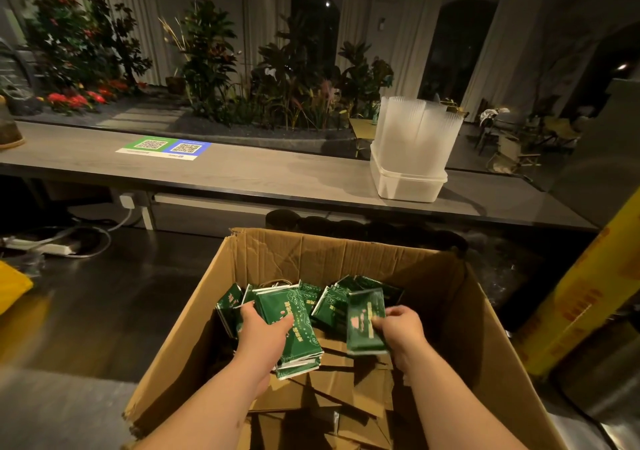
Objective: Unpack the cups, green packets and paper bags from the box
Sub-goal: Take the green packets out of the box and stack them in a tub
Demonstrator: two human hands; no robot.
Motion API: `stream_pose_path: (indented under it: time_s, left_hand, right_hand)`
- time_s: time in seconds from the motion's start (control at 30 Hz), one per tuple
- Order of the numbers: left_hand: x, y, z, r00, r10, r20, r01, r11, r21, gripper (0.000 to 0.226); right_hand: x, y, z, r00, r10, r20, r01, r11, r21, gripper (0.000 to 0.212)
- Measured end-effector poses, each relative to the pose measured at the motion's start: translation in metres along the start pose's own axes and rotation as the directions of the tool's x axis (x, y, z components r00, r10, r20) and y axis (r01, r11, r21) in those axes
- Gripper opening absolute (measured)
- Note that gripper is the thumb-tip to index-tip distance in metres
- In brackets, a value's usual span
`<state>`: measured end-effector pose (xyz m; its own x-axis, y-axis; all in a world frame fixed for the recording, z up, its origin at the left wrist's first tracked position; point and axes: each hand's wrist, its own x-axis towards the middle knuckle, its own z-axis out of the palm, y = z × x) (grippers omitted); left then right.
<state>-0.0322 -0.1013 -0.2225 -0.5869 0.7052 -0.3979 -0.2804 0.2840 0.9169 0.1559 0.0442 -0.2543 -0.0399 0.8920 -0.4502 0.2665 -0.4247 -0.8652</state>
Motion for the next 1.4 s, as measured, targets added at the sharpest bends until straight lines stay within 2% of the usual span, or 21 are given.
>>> stream_pose_path:
  time_s: [0.07, 0.13, 0.17, 0.23, 0.33, 0.4, 0.5, 0.57, 0.63, 0.7, 0.8, 1.0, 1.23, 1.33, 1.4]
  left_hand:
    - [0.001, 0.000, 0.001, 1.000, 0.004, 0.016, -0.004, 1.000, 0.029, 0.055]
    - [0.002, 0.002, 0.001, 1.000, 0.009, 0.030, -0.011, 0.998, 0.064, 0.067]
    - [0.002, 0.002, 0.002, 0.999, 0.021, 0.033, -0.023, 0.998, 0.055, 0.069]
    - [0.003, 0.003, 0.004, 0.998, 0.030, 0.052, -0.031, 1.000, 0.004, 0.075]
    - [0.002, 0.001, 0.004, 0.995, 0.016, 0.094, -0.018, 1.000, 0.020, 0.092]
    - [0.002, -0.001, 0.004, 0.993, 0.037, 0.111, -0.041, 0.999, 0.033, 0.085]
    - [0.010, -0.008, 0.003, 0.995, 0.072, 0.071, -0.074, 0.997, 0.032, 0.057]
    - [0.014, -0.008, 0.001, 0.997, 0.078, 0.021, -0.078, 0.997, 0.008, 0.048]
    - [0.013, -0.006, 0.001, 0.997, 0.083, -0.001, -0.083, 0.996, -0.024, 0.048]
    - [0.011, -0.004, 0.001, 0.996, 0.086, -0.009, -0.086, 0.995, -0.048, 0.044]
    - [0.008, -0.002, 0.001, 0.998, 0.065, -0.011, -0.066, 0.994, -0.088, 0.032]
    - [0.004, -0.002, 0.001, 0.998, 0.058, -0.028, -0.060, 0.994, -0.097, 0.028]
    - [0.004, -0.002, 0.000, 0.997, 0.067, -0.030, -0.070, 0.994, -0.084, 0.028]
    - [0.002, 0.001, 0.001, 0.998, 0.065, -0.019, -0.067, 0.995, -0.078, 0.028]
    - [0.003, 0.000, 0.001, 0.998, 0.067, -0.019, -0.068, 0.995, -0.074, 0.029]
  right_hand:
    - [-0.025, -0.025, 0.000, 0.973, 0.029, 0.227, -0.101, 0.945, 0.310, 0.016]
    - [-0.046, -0.041, 0.008, 0.914, 0.017, 0.405, -0.178, 0.915, 0.362, 0.017]
    - [-0.054, -0.044, 0.014, 0.897, -0.009, 0.442, -0.154, 0.931, 0.331, 0.015]
    - [-0.063, -0.042, 0.031, 0.899, -0.087, 0.430, -0.015, 0.974, 0.228, 0.010]
    - [-0.067, -0.026, 0.052, 0.923, -0.217, 0.319, 0.217, 0.975, 0.035, 0.024]
    - [-0.069, -0.022, 0.061, 0.913, -0.273, 0.302, 0.304, 0.951, -0.061, 0.026]
    - [-0.057, -0.023, 0.058, 0.921, -0.322, 0.219, 0.363, 0.913, -0.184, 0.023]
    - [-0.034, -0.019, 0.044, 0.936, -0.347, 0.050, 0.335, 0.844, -0.419, 0.027]
    - [-0.012, -0.006, 0.026, 0.943, -0.320, -0.089, 0.190, 0.741, -0.644, 0.047]
    - [0.003, 0.007, 0.014, 0.960, -0.242, -0.139, 0.057, 0.658, -0.751, 0.059]
    - [0.012, 0.019, 0.013, 0.980, -0.180, -0.086, 0.039, 0.597, -0.801, 0.063]
    - [0.005, 0.022, 0.025, 0.952, -0.305, 0.000, 0.153, 0.479, -0.864, 0.078]
    - [0.000, 0.011, 0.030, 0.835, -0.495, 0.239, 0.418, 0.289, -0.861, 0.057]
    - [0.000, 0.013, 0.037, 0.809, -0.421, 0.411, 0.536, 0.239, -0.810, 0.046]
    - [-0.001, 0.016, 0.044, 0.822, -0.341, 0.457, 0.544, 0.228, -0.808, 0.042]
